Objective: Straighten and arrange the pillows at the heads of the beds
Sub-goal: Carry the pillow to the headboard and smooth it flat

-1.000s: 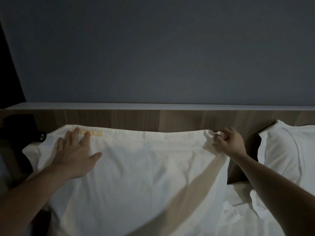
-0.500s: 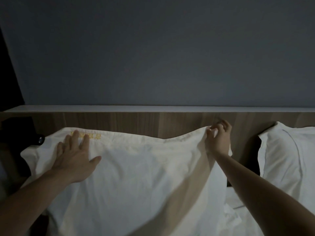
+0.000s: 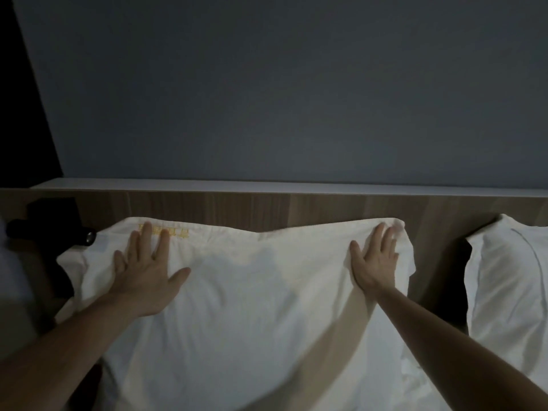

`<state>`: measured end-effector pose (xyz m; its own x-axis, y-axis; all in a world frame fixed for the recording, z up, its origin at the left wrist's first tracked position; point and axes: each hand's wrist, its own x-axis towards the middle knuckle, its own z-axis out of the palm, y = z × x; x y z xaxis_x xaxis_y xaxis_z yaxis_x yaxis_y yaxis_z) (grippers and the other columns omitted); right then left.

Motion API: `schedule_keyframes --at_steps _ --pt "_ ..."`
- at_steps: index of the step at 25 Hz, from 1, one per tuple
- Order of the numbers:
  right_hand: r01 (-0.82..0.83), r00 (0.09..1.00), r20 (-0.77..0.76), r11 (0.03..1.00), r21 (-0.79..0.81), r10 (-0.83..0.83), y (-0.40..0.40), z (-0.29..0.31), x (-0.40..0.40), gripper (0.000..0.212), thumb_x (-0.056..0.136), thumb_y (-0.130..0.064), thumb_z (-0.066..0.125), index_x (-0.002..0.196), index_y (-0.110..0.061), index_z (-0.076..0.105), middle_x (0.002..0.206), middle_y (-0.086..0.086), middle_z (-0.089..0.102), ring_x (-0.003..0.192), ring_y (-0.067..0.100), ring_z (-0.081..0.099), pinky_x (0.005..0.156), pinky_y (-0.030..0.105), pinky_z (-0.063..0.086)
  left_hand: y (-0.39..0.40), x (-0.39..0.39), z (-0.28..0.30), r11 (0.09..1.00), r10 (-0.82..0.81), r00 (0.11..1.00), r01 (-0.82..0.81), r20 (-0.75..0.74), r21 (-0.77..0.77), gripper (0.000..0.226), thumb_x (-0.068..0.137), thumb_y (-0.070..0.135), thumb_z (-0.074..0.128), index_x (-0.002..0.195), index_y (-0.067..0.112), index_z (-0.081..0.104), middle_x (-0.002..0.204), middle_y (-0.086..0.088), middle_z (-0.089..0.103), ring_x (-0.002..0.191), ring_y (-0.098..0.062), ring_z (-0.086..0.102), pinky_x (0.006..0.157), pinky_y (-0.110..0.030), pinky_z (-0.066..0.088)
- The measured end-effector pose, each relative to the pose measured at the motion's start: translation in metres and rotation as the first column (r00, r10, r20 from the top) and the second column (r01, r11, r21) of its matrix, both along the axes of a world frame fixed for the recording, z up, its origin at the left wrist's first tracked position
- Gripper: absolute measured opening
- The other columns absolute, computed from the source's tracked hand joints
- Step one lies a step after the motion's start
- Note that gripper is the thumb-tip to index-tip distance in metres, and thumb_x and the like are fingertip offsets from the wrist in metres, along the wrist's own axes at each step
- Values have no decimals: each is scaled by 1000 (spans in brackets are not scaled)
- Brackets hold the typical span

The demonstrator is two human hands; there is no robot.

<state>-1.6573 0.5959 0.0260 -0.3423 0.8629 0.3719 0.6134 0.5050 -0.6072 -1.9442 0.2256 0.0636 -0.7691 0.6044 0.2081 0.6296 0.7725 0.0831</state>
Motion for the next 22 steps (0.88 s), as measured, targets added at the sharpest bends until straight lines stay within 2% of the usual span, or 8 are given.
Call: schedule_keyframes --at_steps 4,7,9,11,16,19,22 --pt "-3 1000 29 1000 7 3 -3 5 2 86 103 -66 29 163 -28 -18 173 2 -23 161 29 -14 129 56 -5 -9 -4 -2 997 -51 998 49 28 65 95 94 77 26 162 28 -17 163 0 -41 156 -27 -26 127 -55 -5" --pt "-41 998 45 997 70 38 -21 2 3 82 103 -65 26 163 -31 -18 172 -2 -29 160 27 -19 127 51 -9 -14 -5 -5 981 -53 995 68 -85 180 98 87 79 19 165 26 -7 169 -2 -30 158 -29 -20 128 -54 -1" --pt "-98 991 100 988 116 87 -31 -4 -5 82 104 -66 25 163 -31 -19 171 -4 -31 159 27 -21 126 47 -11 -14 -4 -7 984 -67 990 86 -125 154 98 85 80 17 165 27 -5 169 -2 -29 158 -30 -20 127 -52 -3" --pt "-119 985 141 986 113 102 -35 -9 -15 85 102 -69 25 163 -30 -21 171 -2 -30 160 29 -20 125 48 -11 -12 -5 -7 991 -80 992 90 -95 100 98 85 82 15 164 29 -8 167 1 -35 157 -30 -23 127 -52 -5" --pt "-41 993 113 995 89 31 -32 -8 -28 91 100 -69 27 162 -26 -24 171 6 -28 161 34 -15 129 57 -1 -11 -9 -6 998 -70 998 70 -8 10 93 91 81 21 161 34 -19 159 5 -47 155 -30 -27 126 -55 -8" --pt "-30 994 110 997 73 22 -35 -5 -29 92 99 -71 27 162 -27 -24 172 5 -28 161 33 -14 129 58 0 -11 -6 4 997 -52 998 54 29 -46 94 91 81 22 161 33 -19 163 3 -42 156 -33 -24 126 -55 -7" --pt "-42 996 81 998 44 38 -47 4 -23 87 99 -73 22 162 -31 -22 172 -1 -27 161 29 -14 129 59 -1 -19 8 11 996 -71 997 70 13 56 93 90 81 19 164 31 -10 170 0 -27 158 -34 -16 128 -52 -2"
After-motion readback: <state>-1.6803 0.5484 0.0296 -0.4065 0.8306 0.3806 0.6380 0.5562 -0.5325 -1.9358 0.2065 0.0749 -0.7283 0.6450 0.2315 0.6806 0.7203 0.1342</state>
